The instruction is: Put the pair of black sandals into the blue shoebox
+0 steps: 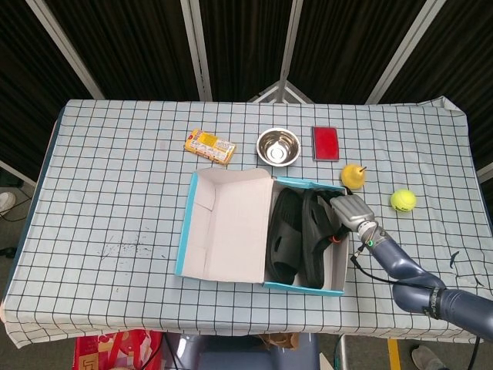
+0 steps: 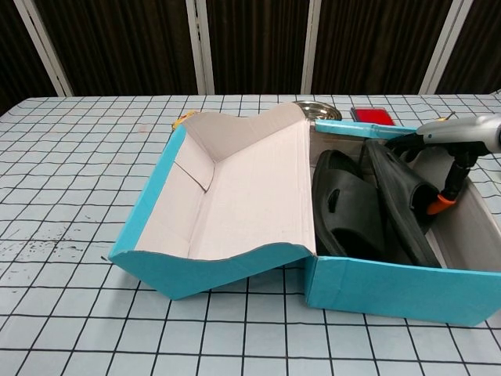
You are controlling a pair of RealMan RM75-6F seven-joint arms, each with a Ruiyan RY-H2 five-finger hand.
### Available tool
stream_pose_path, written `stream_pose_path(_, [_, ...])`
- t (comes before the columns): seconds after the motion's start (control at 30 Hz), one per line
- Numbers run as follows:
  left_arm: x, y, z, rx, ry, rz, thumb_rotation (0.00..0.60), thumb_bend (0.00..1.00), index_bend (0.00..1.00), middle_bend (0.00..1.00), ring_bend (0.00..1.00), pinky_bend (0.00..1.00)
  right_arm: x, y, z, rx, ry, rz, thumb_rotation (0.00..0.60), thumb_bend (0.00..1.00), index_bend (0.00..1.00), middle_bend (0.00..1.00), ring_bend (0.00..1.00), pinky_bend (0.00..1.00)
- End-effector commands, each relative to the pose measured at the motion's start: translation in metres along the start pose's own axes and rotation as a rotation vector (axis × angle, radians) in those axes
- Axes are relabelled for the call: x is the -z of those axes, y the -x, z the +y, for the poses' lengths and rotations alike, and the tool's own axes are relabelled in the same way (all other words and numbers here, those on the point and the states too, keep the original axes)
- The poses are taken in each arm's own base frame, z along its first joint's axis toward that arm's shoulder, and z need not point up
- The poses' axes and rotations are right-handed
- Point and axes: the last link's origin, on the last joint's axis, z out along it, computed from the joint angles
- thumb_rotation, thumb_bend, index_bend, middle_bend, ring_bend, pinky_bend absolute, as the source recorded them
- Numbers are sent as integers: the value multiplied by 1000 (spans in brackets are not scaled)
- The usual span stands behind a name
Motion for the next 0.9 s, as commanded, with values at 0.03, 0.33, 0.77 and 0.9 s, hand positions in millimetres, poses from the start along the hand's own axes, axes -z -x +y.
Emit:
stream_pose_path(0.03, [0,0,0,1,0,0,600,504,160,32,0,103,1,-2,-1,3,3,0,600,70,55,74,0,0])
stream_pose_path(0.33, [0,-1,0,9,2,-2,600,504,162,32,0,103,10,-10,-3,25,11,-12,600,59,1,38,0,0])
stream_pose_path(0.77, [2,-2,0,19,10,-1,600,503,167,32,0,103,20,-15,1,67,50,-66,600,60,0,19,0,0])
stream_pose_path(0.9, [2,-3,0,20,8,0,600,503,167,32,0,103,22,-14,0,73,51,-76,600,60,0,17,0,0])
